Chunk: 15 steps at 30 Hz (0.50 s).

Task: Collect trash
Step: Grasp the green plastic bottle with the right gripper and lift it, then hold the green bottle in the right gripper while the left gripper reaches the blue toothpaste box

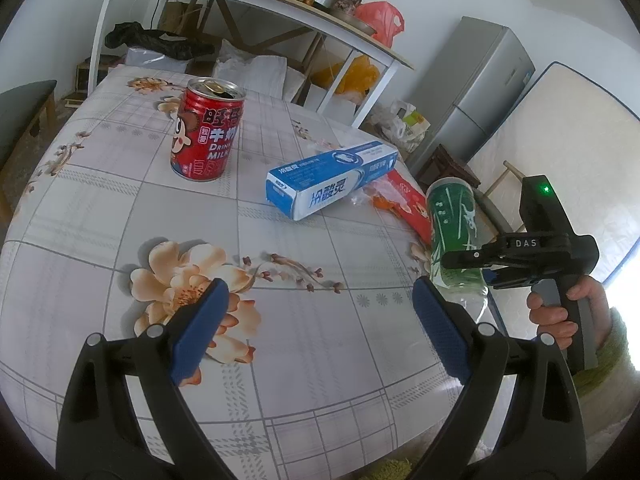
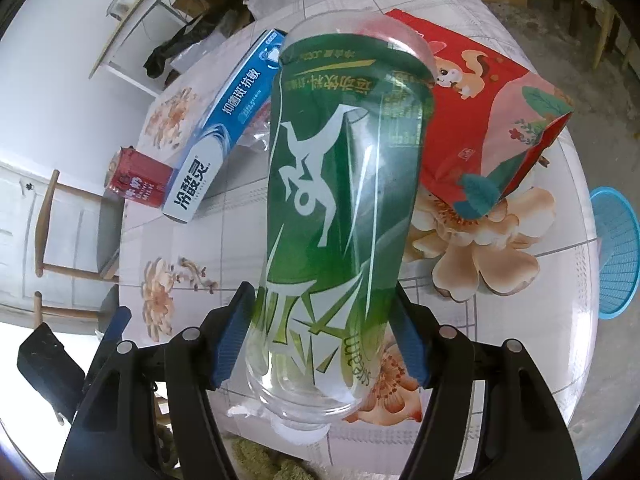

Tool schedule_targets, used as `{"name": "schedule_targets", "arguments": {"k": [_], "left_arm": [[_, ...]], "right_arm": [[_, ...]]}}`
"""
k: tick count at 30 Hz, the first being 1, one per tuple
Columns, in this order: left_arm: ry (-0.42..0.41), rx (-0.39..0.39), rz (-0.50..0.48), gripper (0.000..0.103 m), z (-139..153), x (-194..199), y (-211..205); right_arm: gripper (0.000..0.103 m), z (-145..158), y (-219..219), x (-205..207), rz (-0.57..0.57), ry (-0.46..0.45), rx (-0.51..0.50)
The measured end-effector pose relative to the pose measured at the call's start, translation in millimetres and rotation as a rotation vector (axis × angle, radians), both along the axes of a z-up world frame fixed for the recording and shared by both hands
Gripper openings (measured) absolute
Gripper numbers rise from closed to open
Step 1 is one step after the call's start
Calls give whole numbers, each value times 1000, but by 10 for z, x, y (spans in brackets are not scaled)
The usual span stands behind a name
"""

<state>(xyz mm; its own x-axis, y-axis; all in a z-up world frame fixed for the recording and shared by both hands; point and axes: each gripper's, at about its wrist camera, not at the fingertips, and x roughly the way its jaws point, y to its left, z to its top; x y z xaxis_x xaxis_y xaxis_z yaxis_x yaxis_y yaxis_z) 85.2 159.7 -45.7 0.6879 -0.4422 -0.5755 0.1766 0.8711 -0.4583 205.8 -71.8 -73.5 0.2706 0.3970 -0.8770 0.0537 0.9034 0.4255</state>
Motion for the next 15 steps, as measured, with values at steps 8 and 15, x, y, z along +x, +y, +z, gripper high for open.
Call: {"name": "schedule_targets", "arguments": {"k": [8,15], "left_arm": [[8,0,10,89,-14,14,9],[14,10,3,89,-29,38,-31]], "right_arm": [[64,-2,69,25,13,-23,-35],[64,-6,47,16,21,-36,-31]]}}
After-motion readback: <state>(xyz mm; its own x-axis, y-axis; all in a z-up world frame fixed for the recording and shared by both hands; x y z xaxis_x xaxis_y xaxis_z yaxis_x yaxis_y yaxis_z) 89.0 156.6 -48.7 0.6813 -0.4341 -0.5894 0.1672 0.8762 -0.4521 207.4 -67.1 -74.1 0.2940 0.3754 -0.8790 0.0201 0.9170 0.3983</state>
